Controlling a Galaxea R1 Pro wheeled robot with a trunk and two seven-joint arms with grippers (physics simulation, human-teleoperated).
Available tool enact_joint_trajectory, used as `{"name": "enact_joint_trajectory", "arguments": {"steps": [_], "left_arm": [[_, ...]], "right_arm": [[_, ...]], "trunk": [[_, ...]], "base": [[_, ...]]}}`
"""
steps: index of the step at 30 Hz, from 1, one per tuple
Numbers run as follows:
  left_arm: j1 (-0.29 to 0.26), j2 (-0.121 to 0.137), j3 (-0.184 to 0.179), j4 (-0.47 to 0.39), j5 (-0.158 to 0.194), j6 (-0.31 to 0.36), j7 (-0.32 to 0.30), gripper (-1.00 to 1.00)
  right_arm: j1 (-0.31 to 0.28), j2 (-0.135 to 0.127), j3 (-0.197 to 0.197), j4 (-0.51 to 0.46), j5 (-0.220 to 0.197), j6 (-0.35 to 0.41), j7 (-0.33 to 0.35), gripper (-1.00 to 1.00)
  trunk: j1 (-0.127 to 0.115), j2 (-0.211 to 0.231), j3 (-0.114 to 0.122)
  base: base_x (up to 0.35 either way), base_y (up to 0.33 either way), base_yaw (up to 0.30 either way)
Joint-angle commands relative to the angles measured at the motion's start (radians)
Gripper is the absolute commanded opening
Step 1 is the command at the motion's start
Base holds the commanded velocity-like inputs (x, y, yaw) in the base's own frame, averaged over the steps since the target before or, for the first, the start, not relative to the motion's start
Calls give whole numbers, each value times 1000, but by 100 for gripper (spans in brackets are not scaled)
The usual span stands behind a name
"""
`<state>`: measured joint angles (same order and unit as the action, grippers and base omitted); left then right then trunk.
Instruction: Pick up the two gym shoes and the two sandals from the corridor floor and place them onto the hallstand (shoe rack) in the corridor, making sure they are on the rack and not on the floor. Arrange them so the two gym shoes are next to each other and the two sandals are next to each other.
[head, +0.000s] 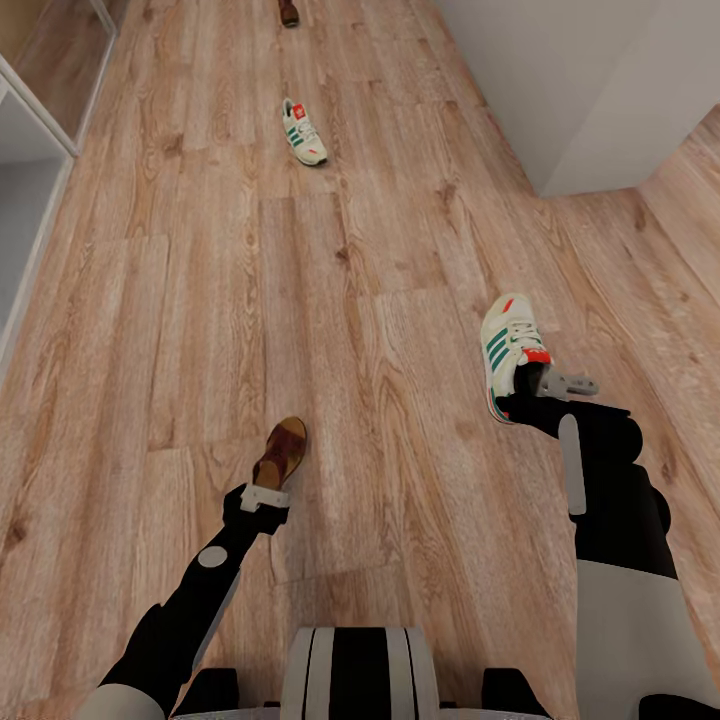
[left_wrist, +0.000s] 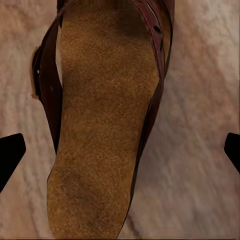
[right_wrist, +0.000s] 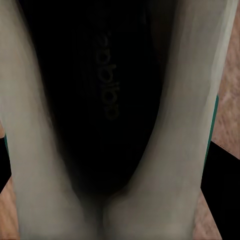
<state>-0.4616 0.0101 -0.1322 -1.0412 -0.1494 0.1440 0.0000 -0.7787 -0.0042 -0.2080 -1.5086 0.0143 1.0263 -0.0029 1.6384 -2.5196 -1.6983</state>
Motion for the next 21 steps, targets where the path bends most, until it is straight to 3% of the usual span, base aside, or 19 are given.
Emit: {"name": "enact_joint_trajectory", "arguments": {"steps": [1, 16, 21], "left_arm": [[0, 1, -1, -2, -10, 2, 0, 100], [0, 3, 9, -2, -10, -1, 0, 100], [0, 3, 29, -2, -10, -1, 0, 100]], "right_arm": [[-1, 0, 0, -1, 1, 5, 0, -100], [-1, 0, 0, -2, 1, 5, 0, -100], [-1, 0, 1, -1, 1, 5, 0, -100]], "trunk": [[0, -1, -6], [1, -1, -20], [3, -2, -47]], "base": [[0, 0, 0], [0, 0, 0], [0, 0, 0]]}}
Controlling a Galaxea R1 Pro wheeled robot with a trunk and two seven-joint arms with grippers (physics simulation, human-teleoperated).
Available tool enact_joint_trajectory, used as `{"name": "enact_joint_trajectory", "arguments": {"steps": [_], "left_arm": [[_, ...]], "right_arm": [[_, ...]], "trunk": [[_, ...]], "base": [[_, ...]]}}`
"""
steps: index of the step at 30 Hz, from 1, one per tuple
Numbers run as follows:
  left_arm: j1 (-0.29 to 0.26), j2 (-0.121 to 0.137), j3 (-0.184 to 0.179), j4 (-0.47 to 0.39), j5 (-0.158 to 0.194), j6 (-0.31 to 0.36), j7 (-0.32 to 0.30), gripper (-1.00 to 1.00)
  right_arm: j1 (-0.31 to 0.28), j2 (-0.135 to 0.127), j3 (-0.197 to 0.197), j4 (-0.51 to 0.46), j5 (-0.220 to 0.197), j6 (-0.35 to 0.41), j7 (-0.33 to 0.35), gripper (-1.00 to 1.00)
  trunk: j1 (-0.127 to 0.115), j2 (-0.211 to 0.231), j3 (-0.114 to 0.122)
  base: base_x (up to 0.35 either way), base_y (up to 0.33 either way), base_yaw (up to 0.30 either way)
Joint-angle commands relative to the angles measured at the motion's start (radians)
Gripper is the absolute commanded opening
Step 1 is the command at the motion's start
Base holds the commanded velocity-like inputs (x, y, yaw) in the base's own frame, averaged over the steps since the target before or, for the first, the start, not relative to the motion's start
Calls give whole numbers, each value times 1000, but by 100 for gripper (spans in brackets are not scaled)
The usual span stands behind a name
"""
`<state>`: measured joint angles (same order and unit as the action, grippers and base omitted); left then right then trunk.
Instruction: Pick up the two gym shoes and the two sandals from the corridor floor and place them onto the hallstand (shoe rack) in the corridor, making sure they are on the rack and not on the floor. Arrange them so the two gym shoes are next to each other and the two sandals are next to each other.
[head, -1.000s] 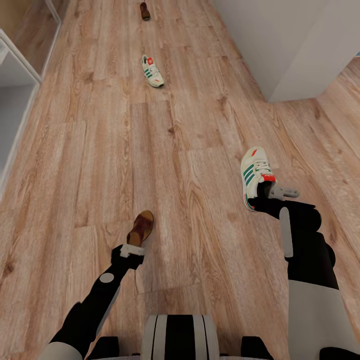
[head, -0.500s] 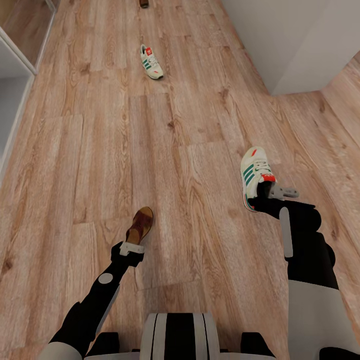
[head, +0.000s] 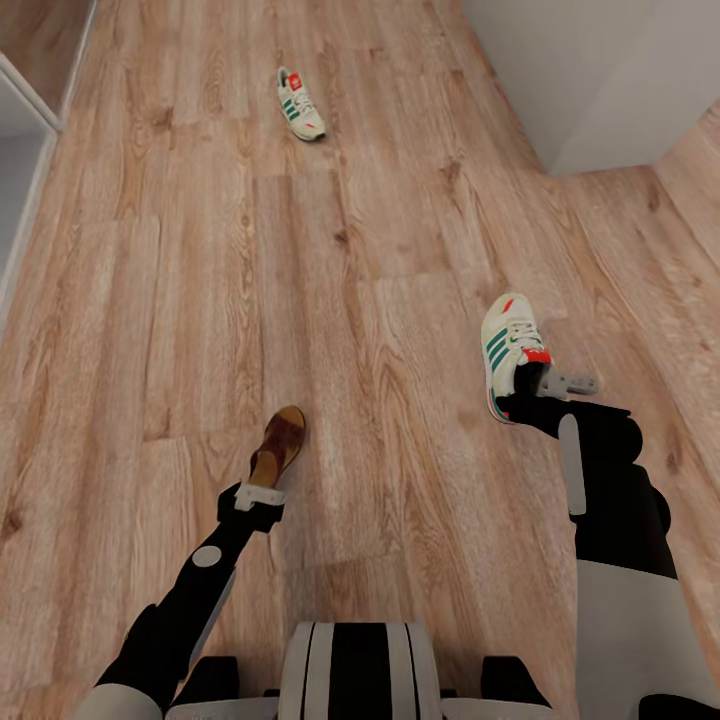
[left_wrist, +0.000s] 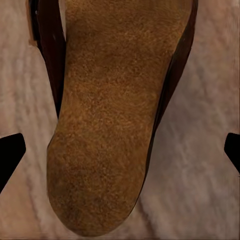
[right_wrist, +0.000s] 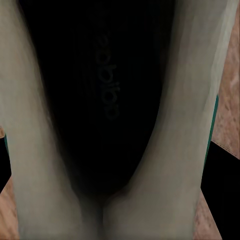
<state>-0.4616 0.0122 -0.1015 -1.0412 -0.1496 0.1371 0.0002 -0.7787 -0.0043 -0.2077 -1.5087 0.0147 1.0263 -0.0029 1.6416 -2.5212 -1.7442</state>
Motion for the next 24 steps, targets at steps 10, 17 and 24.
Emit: {"name": "enact_joint_trajectory", "arguments": {"steps": [10, 17, 24], "left_arm": [[0, 0, 2, -2, -10, 4, 0, 100], [0, 0, 3, -2, -10, 4, 0, 100], [0, 0, 3, -2, -10, -18, 1, 100]], "right_arm": [[-1, 0, -1, -1, 1, 5, 0, -100], [-1, 0, -1, -1, 1, 5, 0, -100], [-1, 0, -1, -2, 1, 5, 0, -100]], "trunk": [[1, -1, -17], [3, -2, -36], [4, -2, -55]], "base": [[0, 0, 0], [0, 0, 0], [0, 0, 0]]}}
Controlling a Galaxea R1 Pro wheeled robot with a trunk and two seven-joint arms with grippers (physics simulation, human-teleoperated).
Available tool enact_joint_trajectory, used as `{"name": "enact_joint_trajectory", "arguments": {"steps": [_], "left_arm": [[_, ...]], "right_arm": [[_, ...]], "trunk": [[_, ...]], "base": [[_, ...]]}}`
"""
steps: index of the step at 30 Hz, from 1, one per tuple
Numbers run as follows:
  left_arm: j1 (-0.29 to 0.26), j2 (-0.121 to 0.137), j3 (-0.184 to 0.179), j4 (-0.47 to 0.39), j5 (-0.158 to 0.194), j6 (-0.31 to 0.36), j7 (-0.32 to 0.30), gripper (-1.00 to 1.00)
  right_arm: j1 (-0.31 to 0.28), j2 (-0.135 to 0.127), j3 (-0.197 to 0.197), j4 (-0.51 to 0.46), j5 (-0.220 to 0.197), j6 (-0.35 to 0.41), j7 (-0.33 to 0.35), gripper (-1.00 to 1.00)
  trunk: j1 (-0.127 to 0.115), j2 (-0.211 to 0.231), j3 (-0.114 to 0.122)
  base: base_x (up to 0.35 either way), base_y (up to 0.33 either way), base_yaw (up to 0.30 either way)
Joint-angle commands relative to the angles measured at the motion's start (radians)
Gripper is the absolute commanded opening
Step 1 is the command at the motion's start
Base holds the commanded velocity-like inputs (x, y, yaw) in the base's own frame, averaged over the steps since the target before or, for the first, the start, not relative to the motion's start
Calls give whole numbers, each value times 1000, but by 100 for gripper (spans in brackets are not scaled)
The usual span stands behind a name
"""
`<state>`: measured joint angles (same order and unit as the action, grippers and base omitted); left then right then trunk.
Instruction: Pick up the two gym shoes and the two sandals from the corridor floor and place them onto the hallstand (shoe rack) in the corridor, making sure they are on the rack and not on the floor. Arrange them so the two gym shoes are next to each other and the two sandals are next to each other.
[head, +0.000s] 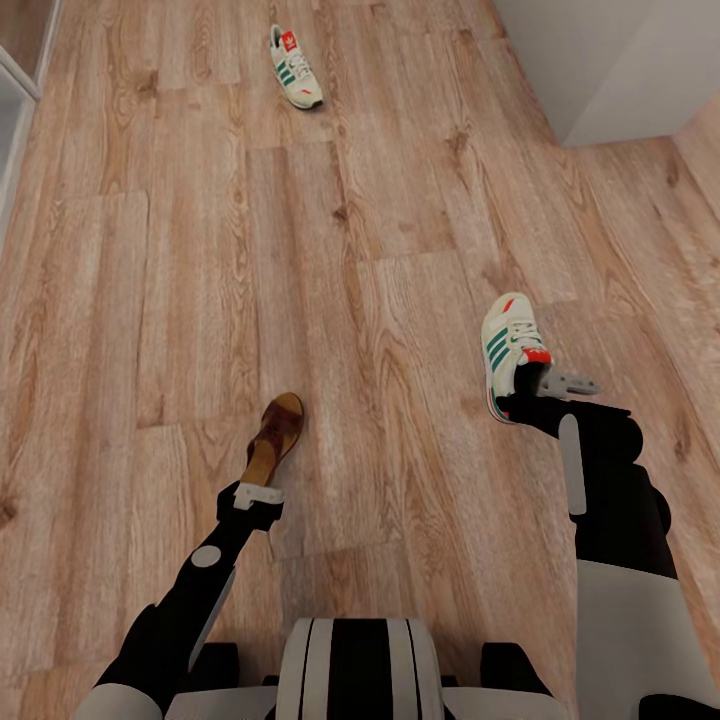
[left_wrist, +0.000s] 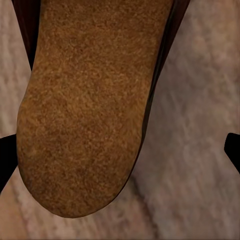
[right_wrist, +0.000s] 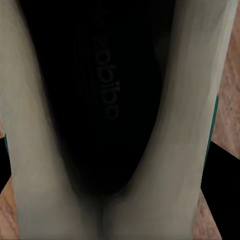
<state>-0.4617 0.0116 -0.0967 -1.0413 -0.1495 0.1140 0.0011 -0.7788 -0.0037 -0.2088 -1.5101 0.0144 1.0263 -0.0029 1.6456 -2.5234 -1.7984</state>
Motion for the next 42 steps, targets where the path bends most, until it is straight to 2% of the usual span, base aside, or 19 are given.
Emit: {"name": "enact_joint_trajectory", "arguments": {"steps": [1, 29, 30, 42], "left_arm": [[0, 1, -2, -2, -10, 3, 0, 100], [0, 2, -1, -1, -12, 0, 2, 100], [0, 2, -1, -1, -12, 0, 2, -100], [0, 2, 0, -2, -12, 0, 3, -100]], "right_arm": [[0, 0, 0, -1, 1, 5, 0, -100], [0, 0, 0, -1, 1, 5, 0, -100], [0, 0, 0, -1, 1, 5, 0, -100], [0, -1, 1, -1, 1, 5, 0, -100]], "trunk": [[0, 0, -1], [0, 0, -2], [0, 0, -2], [0, 0, -2]], "base": [[0, 0, 0], [0, 0, 0], [0, 0, 0], [0, 0, 0]]}}
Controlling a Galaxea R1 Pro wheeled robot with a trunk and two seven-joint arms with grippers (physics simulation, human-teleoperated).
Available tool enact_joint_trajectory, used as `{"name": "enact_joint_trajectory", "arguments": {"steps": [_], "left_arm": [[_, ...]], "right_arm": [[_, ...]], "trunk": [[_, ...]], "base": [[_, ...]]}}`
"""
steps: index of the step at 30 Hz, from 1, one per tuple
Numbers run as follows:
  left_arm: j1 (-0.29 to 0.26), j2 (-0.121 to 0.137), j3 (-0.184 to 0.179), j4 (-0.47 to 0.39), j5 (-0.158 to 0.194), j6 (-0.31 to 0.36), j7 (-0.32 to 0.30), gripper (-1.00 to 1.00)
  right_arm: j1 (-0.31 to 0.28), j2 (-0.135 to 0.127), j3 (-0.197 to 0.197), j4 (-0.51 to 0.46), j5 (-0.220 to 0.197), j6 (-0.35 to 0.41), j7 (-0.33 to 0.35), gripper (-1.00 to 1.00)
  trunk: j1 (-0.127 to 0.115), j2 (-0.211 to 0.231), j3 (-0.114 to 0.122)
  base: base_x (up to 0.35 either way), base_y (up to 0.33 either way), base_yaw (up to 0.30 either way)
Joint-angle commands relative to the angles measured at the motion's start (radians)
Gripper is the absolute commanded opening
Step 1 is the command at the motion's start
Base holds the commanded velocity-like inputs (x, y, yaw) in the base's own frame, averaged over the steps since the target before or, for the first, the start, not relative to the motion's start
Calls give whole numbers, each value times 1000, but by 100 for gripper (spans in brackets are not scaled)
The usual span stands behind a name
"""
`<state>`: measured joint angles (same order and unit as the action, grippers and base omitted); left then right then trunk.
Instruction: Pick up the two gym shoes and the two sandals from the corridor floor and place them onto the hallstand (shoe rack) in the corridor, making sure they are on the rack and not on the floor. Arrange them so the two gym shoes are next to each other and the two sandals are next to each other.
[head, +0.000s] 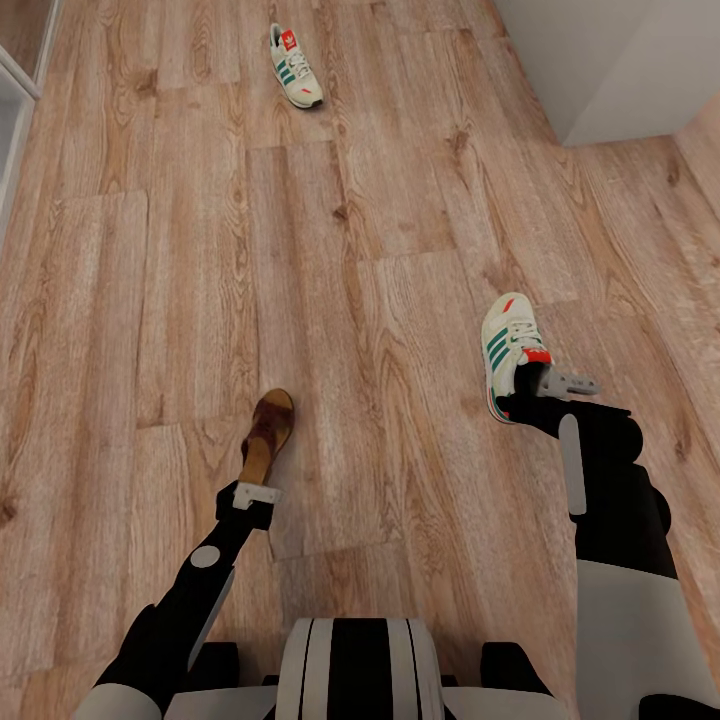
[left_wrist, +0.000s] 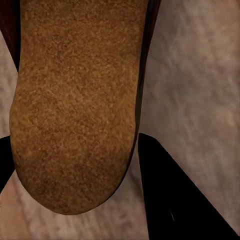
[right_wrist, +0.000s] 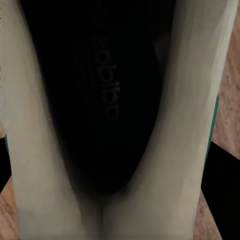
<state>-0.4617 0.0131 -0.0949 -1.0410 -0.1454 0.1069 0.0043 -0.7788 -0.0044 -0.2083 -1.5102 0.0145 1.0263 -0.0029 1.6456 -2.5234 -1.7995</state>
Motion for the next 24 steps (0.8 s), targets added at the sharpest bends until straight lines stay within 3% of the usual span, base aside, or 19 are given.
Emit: {"name": "enact_joint_trajectory", "arguments": {"steps": [1, 8, 24], "left_arm": [[0, 1, -1, -2, -16, 7, 0, -100], [0, 0, 29, -2, -16, 6, 0, -100], [0, 0, 34, -4, -17, 5, -1, -100]], "right_arm": [[0, 0, 0, -1, 1, 4, 0, -100], [0, 0, 0, -1, 1, 4, 0, -100], [0, 1, 1, -1, 1, 4, -1, -100]], "trunk": [[0, 0, 0], [0, 0, 0], [0, 0, 0]], "base": [[0, 0, 0], [0, 0, 0], [0, 0, 0]]}}
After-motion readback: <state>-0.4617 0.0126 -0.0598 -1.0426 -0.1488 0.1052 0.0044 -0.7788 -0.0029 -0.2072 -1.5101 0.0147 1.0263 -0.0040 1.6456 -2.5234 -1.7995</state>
